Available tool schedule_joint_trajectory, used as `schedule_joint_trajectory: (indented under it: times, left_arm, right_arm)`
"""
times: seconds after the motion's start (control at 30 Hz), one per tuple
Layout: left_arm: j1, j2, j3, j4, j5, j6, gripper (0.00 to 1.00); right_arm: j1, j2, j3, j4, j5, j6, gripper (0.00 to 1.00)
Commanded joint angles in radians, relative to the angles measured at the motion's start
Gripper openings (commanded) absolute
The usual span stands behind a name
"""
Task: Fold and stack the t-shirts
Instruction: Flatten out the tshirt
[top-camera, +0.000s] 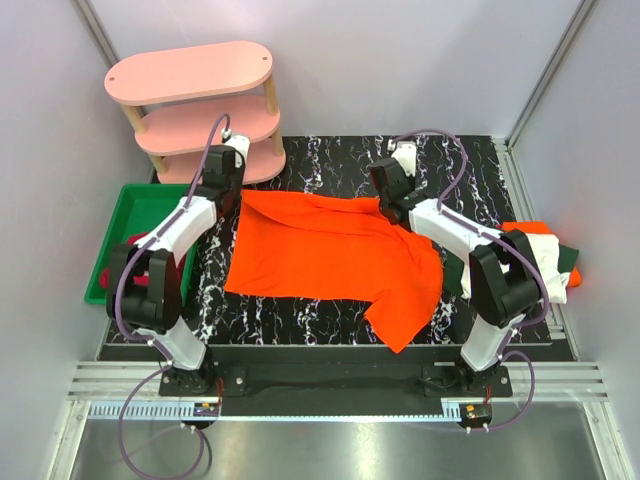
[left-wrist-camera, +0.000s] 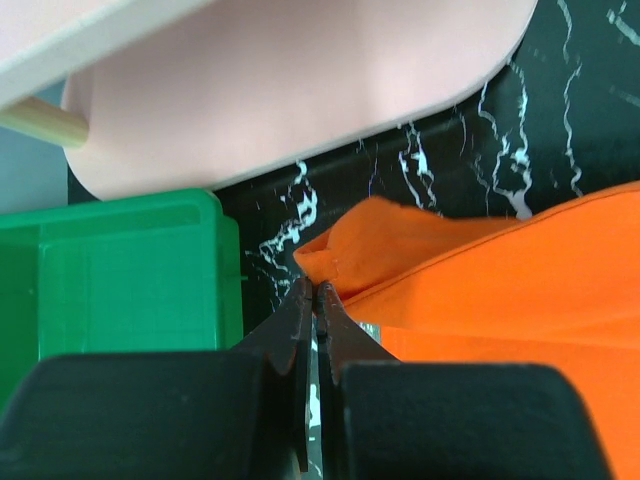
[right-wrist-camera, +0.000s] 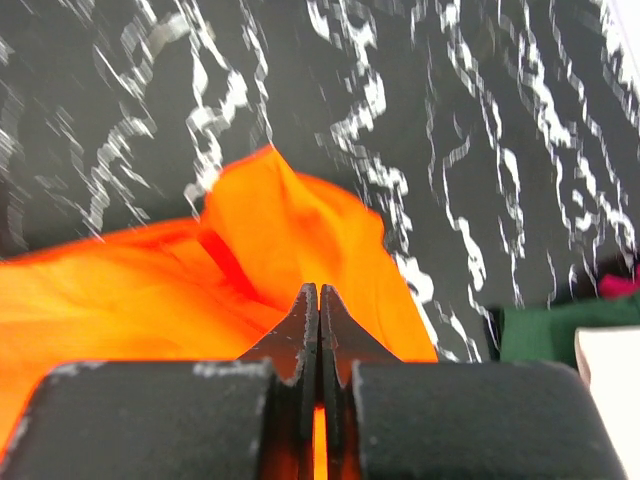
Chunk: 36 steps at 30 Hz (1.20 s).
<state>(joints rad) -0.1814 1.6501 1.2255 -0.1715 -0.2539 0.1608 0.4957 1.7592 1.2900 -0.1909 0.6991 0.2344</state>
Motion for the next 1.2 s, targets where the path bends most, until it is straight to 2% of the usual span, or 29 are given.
schedule_joint_trajectory:
  times: [0.0, 0.17, 0.27, 0.47, 0.67, 0.77, 1.1, 1.17]
  left_arm:
    - [0.007, -0.056, -0.023, 0.04, -0.025, 0.02, 0.0]
    - [0.007, -0.03, -0.003, 0.033, -0.03, 0.022, 0.0]
    - [0.005, 0.003, 0.038, 0.03, -0.027, 0.014, 0.0]
    - [0.005, 0.106, 0.169, 0.029, -0.035, 0.006, 0.0]
    - [0.005, 0.201, 0.298, 0.014, -0.016, -0.007, 0.0]
    - [0.005, 0.249, 0.35, 0.007, -0.01, -0.009, 0.0]
    - [0.02, 0.367, 0.474, 0.013, -0.038, 0.014, 0.0]
    - [0.023, 0.389, 0.503, 0.007, -0.038, 0.014, 0.0]
  right_arm:
    - [0.007, -0.049, -0.043, -0.035, 0.051, 0.08, 0.0]
    - [-0.006, 0.008, 0.011, -0.03, 0.077, 0.034, 0.0]
    - [-0.048, 0.084, 0.107, -0.031, 0.073, -0.004, 0.0]
    - [-0.134, 0.241, 0.392, -0.028, 0.042, -0.055, 0.0]
    - [-0.146, 0.414, 0.679, -0.028, 0.04, -0.162, 0.0]
    - [-0.147, 0.474, 0.765, -0.028, 0.033, -0.205, 0.0]
    - [-0.187, 0.51, 0.813, 0.019, 0.056, -0.23, 0.0]
    - [-0.19, 0.511, 0.828, 0.033, 0.057, -0.276, 0.0]
